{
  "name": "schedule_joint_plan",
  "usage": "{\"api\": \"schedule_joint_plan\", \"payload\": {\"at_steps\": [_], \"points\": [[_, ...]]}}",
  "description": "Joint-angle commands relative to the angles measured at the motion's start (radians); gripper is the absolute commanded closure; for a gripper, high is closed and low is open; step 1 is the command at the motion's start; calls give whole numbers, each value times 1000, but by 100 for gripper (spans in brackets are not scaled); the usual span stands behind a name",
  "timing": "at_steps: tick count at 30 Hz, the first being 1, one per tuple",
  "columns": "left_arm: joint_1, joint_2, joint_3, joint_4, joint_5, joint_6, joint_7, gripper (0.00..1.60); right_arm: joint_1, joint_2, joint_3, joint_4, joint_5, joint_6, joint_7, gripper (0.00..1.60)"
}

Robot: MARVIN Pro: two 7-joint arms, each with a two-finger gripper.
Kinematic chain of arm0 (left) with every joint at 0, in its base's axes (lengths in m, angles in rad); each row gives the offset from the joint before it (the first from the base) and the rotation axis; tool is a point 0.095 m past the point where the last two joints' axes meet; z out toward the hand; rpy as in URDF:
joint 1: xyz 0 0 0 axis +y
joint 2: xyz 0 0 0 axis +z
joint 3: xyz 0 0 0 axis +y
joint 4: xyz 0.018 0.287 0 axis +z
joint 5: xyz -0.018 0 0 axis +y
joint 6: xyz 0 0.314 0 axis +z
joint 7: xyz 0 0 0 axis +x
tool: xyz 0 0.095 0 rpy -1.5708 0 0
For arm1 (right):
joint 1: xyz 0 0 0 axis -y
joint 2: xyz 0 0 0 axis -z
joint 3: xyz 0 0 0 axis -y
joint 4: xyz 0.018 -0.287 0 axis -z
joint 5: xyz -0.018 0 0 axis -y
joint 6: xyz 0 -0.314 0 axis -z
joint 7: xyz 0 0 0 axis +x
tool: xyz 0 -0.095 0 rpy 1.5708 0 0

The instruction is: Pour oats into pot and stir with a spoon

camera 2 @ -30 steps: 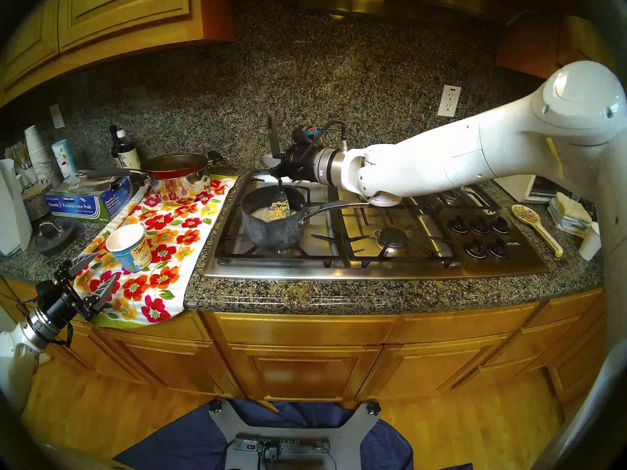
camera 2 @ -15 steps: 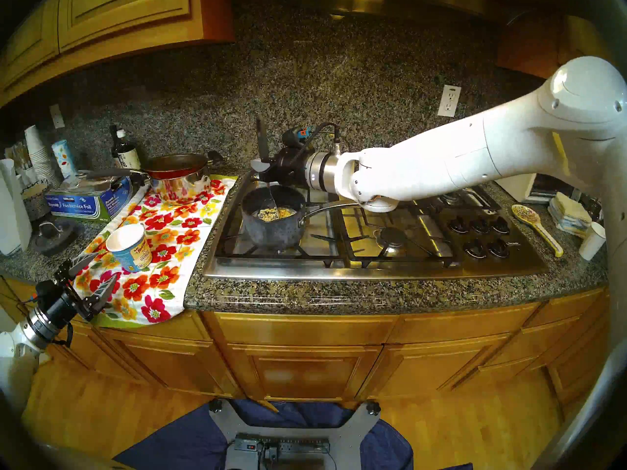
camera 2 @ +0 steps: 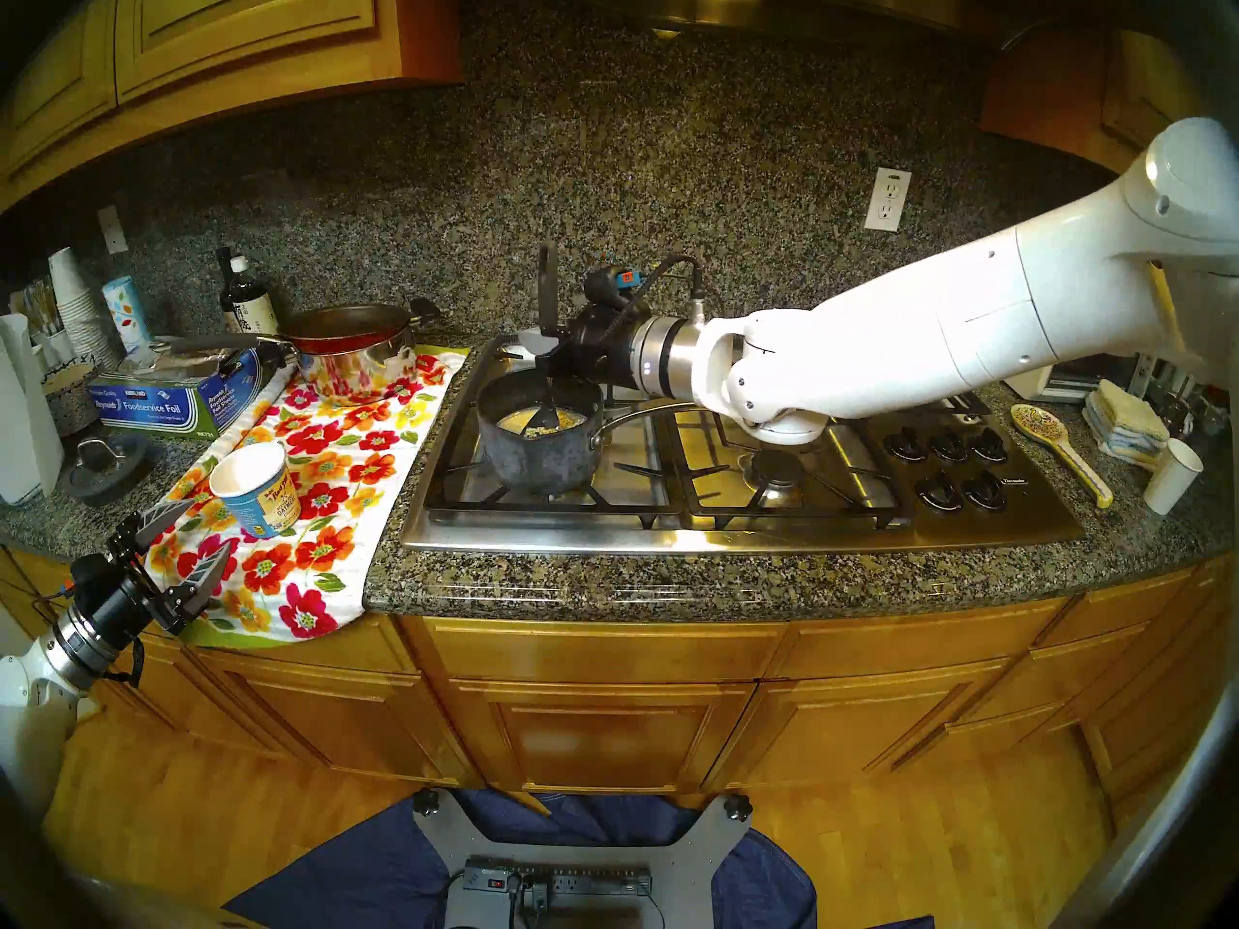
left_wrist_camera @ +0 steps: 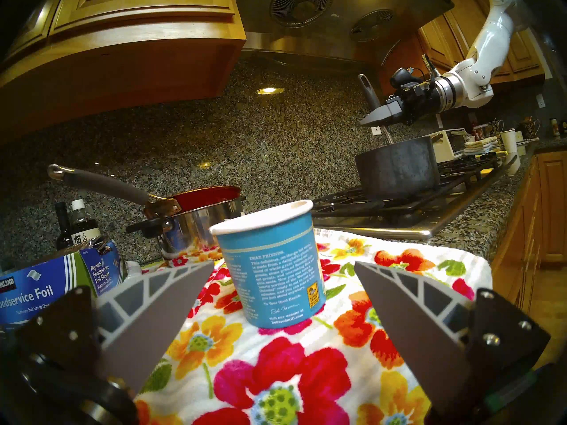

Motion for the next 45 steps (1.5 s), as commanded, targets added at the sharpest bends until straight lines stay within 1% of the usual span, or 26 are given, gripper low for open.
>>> {"api": "schedule_joint_plan", "payload": {"at_steps": [1,11,18,25,33,39,40,41,43,44,45], "points": [[-7,6,-22,-14,-16,-3,-2,0,42,36,-3,17,-1,-26,-20,160],[-7,5,-22,-15,-18,-2,-3,0,3,25,-2,55,4,-17,-17,160],[-7,5,-23,-15,-19,-2,-4,0,-41,11,3,107,15,-1,7,160],[-7,5,-23,-15,-19,-2,-4,0,-84,5,5,147,41,9,34,160],[-7,5,-23,-15,-19,-2,-4,0,-95,2,-5,159,54,15,48,160],[-7,5,-23,-15,-19,-2,-4,0,-85,10,-18,160,56,28,60,160],[-7,5,-23,-15,-19,-2,-4,0,-83,11,-20,159,57,29,62,152],[-7,5,-23,-15,-19,-2,-4,0,-83,11,-20,159,57,29,62,152],[-7,5,-23,-15,-19,-2,-4,0,-78,13,-24,160,56,36,70,80],[-7,5,-23,-15,-19,-2,-4,0,-78,13,-24,160,56,36,70,80],[-7,5,-23,-15,-19,-2,-4,0,-75,14,-27,159,53,38,71,57]]}}
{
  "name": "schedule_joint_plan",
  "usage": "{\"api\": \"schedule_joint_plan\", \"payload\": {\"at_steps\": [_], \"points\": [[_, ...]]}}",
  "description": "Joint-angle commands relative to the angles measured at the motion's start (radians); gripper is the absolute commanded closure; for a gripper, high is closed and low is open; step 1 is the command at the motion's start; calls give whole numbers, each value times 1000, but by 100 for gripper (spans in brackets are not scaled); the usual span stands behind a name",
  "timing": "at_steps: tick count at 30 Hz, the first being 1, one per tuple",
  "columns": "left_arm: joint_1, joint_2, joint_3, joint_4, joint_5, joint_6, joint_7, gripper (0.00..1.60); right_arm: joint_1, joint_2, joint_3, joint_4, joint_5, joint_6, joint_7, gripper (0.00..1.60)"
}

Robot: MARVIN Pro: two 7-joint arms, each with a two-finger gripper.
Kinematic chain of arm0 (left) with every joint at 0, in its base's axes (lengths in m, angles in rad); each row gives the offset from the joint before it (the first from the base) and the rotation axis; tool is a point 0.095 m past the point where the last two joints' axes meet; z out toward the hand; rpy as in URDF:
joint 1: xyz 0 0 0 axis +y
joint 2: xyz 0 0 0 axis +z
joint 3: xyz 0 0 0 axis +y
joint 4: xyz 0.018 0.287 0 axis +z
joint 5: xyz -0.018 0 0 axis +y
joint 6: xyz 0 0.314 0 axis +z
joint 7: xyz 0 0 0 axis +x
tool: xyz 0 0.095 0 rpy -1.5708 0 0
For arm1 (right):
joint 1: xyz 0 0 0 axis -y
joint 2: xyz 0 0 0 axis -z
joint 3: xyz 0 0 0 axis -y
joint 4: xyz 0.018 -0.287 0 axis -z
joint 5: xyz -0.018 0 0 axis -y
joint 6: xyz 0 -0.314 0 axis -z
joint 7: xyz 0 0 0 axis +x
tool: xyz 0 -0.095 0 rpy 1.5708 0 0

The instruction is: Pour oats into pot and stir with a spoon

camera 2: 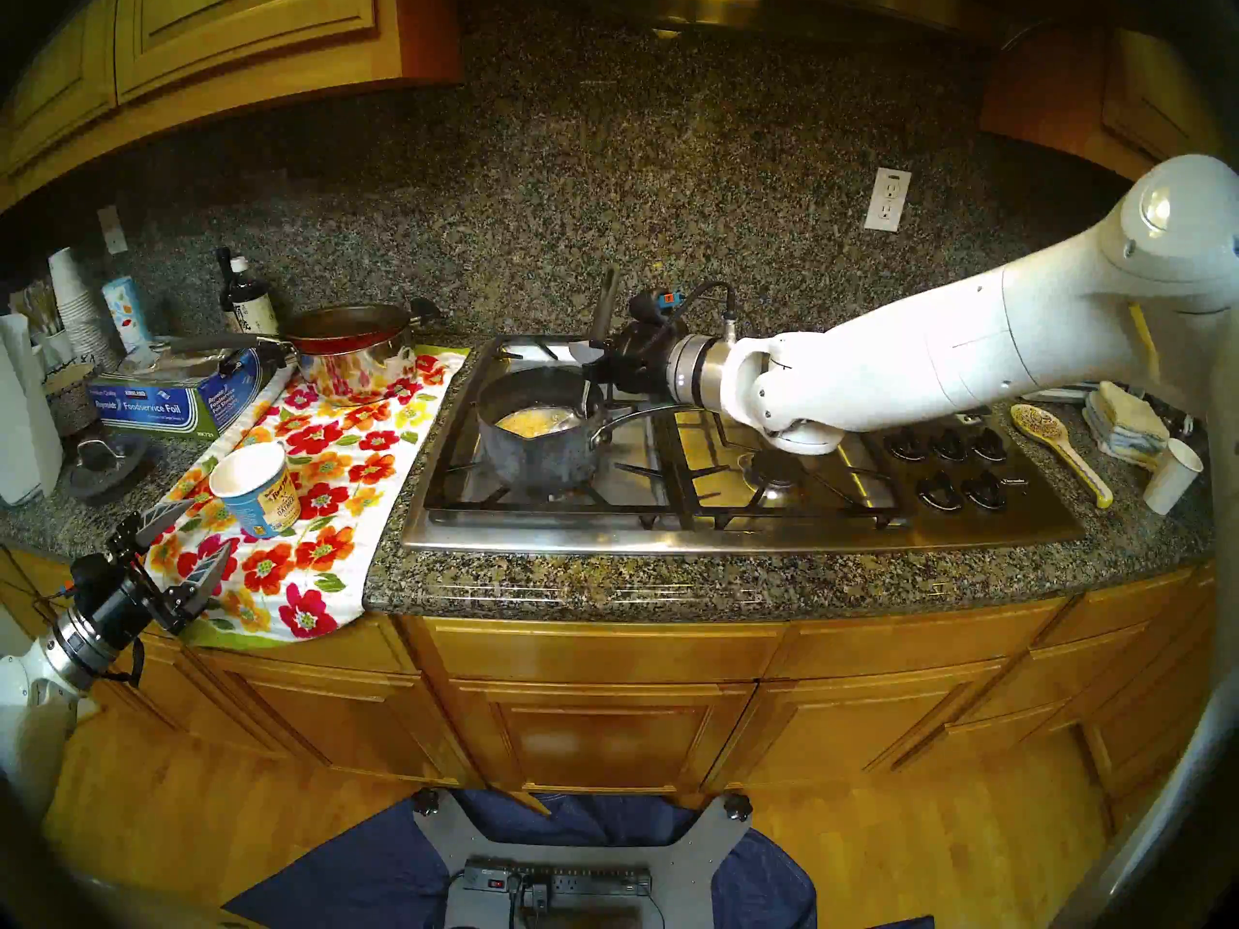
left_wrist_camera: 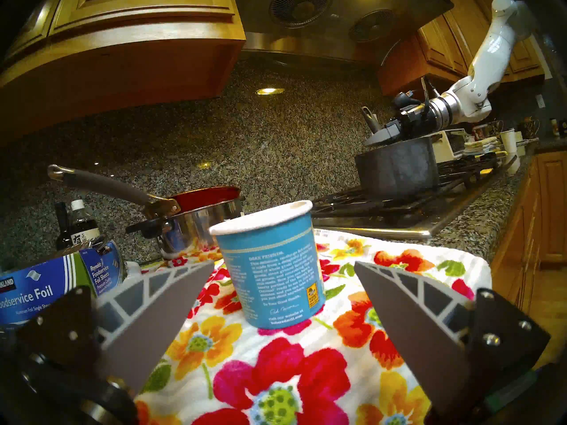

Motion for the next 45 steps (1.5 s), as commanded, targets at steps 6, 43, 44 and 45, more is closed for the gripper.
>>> {"api": "schedule_joint_plan", "payload": {"at_steps": [6,43,44,45], "points": [[-7,5,-22,-14,-17,-2,-2,0,45,21,-17,0,-23,21,18,0],[-8,6,-21,-13,-14,-3,0,0,176,86,-39,17,-73,137,86,0],[-8,6,-21,-13,-14,-3,0,0,180,91,-42,17,-75,140,89,0],[-8,6,-21,-13,-14,-3,0,0,184,93,-43,17,-76,142,90,0]]}}
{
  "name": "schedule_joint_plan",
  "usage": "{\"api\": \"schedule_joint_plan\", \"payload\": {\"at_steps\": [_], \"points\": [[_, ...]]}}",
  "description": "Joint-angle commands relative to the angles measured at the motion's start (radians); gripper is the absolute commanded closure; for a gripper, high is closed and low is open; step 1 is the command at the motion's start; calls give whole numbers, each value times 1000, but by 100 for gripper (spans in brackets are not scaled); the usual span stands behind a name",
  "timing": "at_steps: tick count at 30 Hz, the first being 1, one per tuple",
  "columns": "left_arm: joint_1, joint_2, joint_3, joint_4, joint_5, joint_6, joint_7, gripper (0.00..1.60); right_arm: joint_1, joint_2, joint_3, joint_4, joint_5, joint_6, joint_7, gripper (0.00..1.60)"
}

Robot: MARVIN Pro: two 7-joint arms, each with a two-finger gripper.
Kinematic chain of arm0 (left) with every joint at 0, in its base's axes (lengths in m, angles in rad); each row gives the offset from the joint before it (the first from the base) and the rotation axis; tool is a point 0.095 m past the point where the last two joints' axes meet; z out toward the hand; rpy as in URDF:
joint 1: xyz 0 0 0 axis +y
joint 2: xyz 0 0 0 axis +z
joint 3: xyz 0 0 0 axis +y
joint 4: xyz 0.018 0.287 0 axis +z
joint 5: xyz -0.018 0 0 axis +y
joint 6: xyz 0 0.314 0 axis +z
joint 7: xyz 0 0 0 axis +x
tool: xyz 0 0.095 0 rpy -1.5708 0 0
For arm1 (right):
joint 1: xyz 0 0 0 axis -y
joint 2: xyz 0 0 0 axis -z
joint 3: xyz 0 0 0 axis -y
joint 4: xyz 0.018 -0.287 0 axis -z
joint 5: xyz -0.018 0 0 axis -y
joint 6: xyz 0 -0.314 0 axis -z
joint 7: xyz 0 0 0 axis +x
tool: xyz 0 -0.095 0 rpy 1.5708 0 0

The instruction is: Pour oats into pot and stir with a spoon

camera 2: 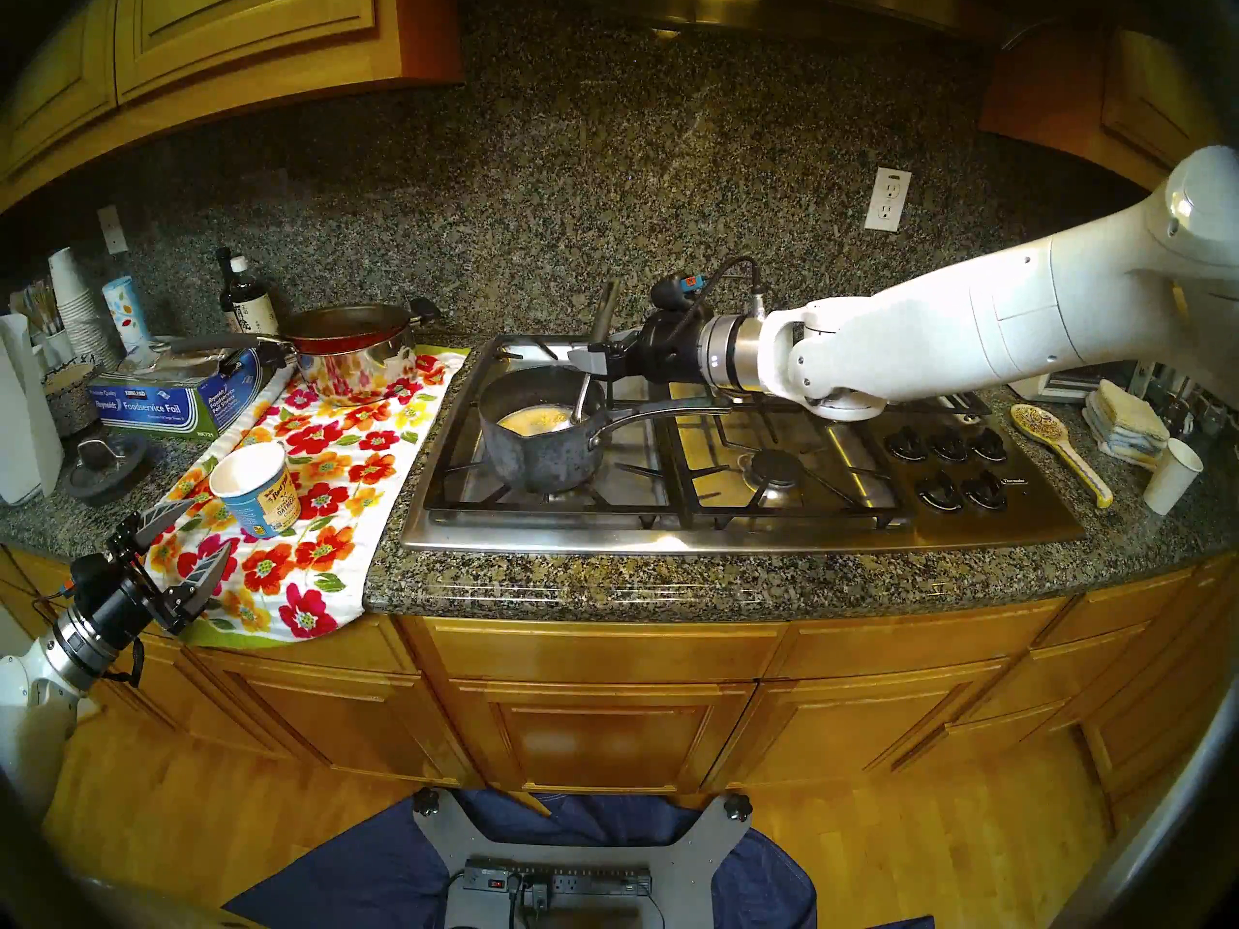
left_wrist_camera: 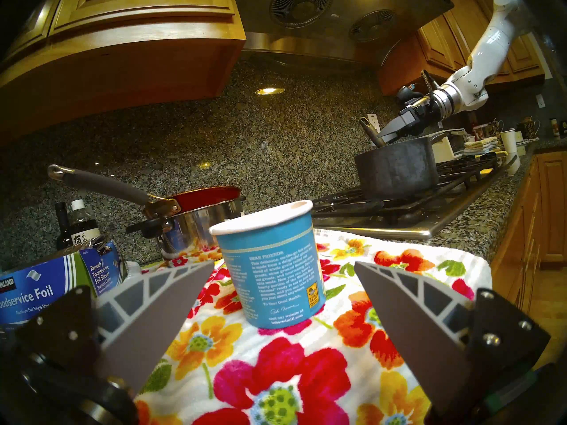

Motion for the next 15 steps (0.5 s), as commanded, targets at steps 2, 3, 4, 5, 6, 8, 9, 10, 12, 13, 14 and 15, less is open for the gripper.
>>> {"api": "schedule_joint_plan", "payload": {"at_steps": [2,3,4,5,6,8,9,10,12,13,14,15], "points": [[-8,6,-20,-13,-14,-3,0,0,88,44,0,13,-9,6,15,0],[-8,6,-20,-13,-14,-3,0,0,93,47,-1,11,-10,9,17,0],[-8,6,-20,-13,-14,-3,0,0,97,50,-3,10,-12,11,18,0],[-8,6,-20,-13,-14,-3,0,0,103,54,-5,9,-13,14,20,0],[-8,6,-20,-13,-14,-3,0,0,107,57,-6,8,-14,16,22,0],[-8,6,-20,-13,-14,-3,0,0,117,65,-9,3,-16,22,26,0],[-8,6,-21,-13,-14,-3,0,0,121,69,-11,0,-17,24,27,0],[-8,6,-21,-13,-14,-3,0,0,126,74,-12,-2,-18,26,29,0],[-8,6,-21,-13,-14,-3,0,0,135,81,-14,-7,-19,30,31,0],[-8,6,-21,-13,-14,-3,0,0,140,84,-15,-9,-19,32,33,0],[-8,6,-21,-13,-14,-3,0,0,144,87,-15,-11,-20,34,33,0],[-8,6,-21,-13,-14,-3,0,0,147,89,-16,-12,-20,36,34,0]]}}
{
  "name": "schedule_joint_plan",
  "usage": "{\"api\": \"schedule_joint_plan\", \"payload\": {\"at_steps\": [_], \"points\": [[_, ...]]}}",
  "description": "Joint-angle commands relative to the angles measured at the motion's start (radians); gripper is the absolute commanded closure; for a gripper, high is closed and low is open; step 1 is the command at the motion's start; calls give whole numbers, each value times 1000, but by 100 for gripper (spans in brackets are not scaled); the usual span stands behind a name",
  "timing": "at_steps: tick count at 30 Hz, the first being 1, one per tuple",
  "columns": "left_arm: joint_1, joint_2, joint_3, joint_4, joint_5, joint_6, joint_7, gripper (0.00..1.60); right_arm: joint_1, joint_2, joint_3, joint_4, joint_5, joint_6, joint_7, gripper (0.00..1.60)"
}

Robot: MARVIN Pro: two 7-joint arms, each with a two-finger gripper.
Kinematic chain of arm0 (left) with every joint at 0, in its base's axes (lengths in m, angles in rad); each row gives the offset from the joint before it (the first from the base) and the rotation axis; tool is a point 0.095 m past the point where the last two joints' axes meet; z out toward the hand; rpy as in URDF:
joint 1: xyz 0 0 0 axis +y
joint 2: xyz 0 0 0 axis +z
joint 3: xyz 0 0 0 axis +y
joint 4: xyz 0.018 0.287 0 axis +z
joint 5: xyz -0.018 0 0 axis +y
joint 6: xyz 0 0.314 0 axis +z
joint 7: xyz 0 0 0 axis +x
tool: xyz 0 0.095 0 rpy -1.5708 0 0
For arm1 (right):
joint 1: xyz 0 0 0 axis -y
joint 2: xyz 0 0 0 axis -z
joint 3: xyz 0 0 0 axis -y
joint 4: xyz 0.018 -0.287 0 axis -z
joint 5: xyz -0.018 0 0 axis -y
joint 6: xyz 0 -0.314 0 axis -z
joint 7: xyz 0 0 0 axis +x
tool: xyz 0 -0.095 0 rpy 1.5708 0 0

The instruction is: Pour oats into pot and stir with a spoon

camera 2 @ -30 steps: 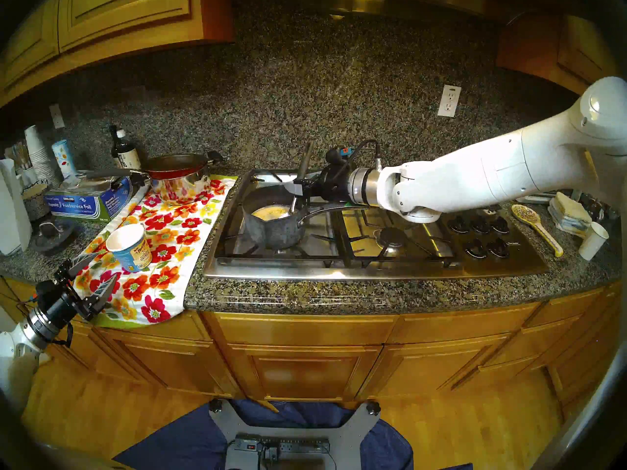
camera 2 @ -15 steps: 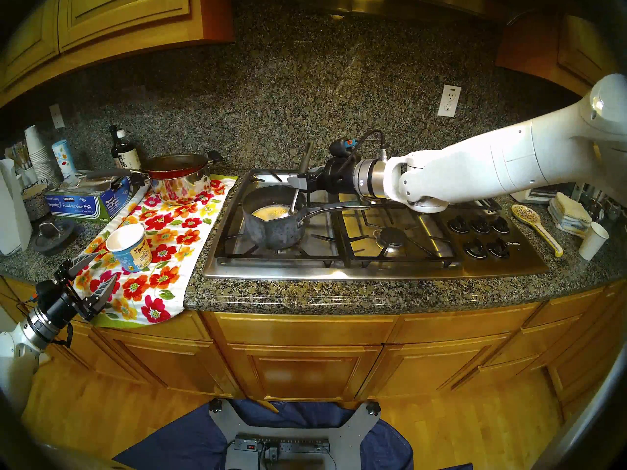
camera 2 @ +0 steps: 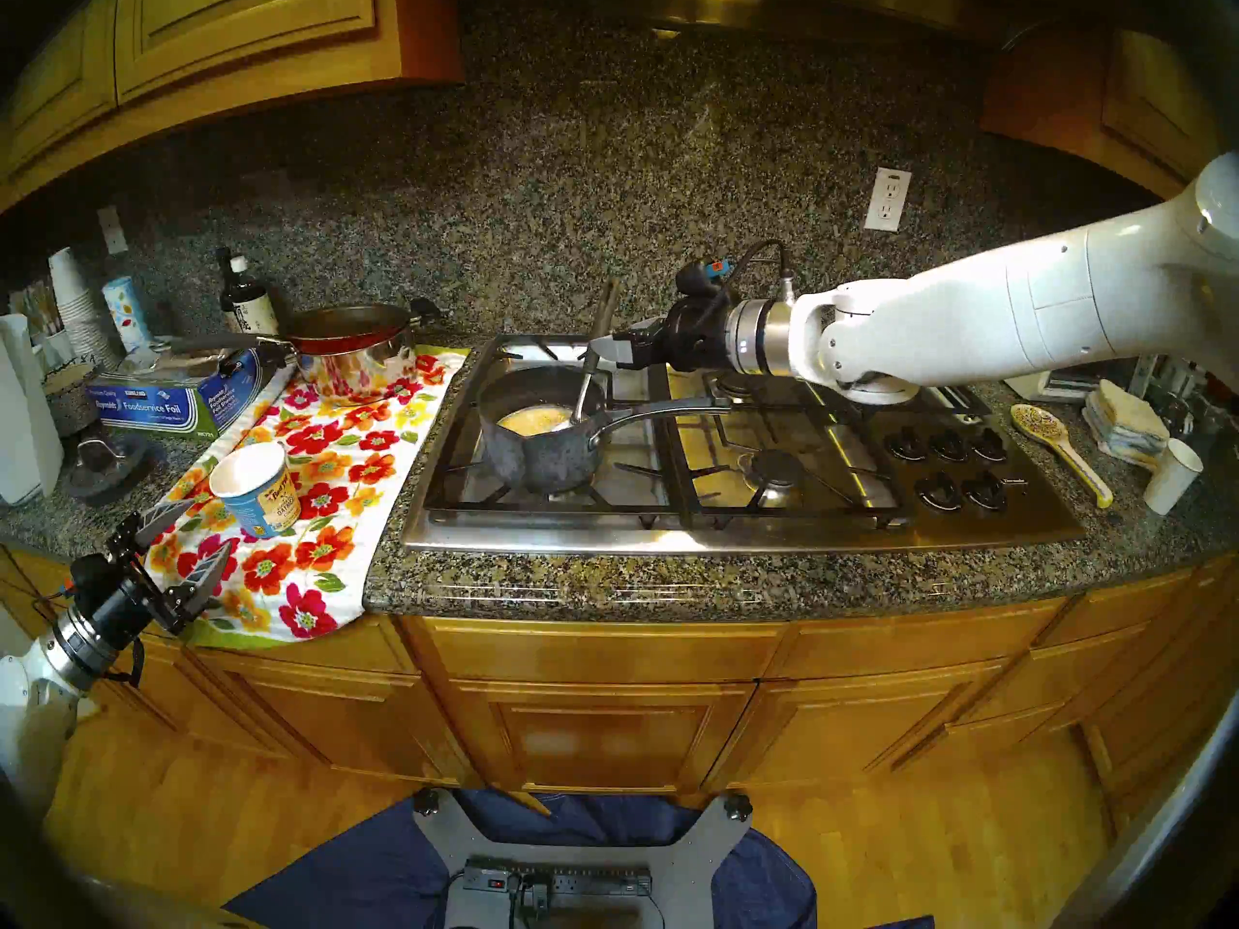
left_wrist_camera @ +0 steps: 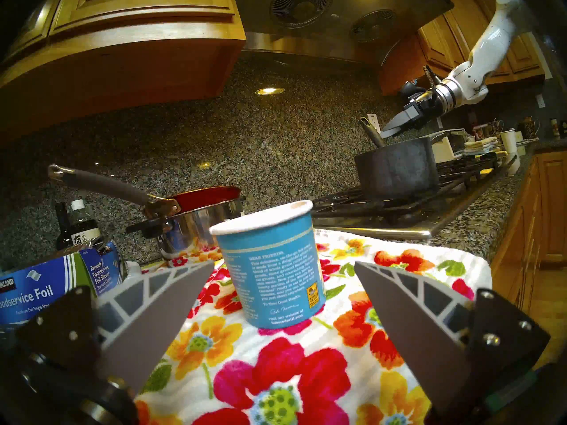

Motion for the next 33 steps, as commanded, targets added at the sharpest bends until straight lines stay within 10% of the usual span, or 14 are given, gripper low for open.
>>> {"api": "schedule_joint_plan", "payload": {"at_steps": [1,33], "points": [[-8,6,-21,-13,-14,-3,0,0,89,39,14,-4,6,1,5,0],[-8,6,-22,-14,-16,-3,-2,0,104,47,25,-10,56,20,-27,0]]}}
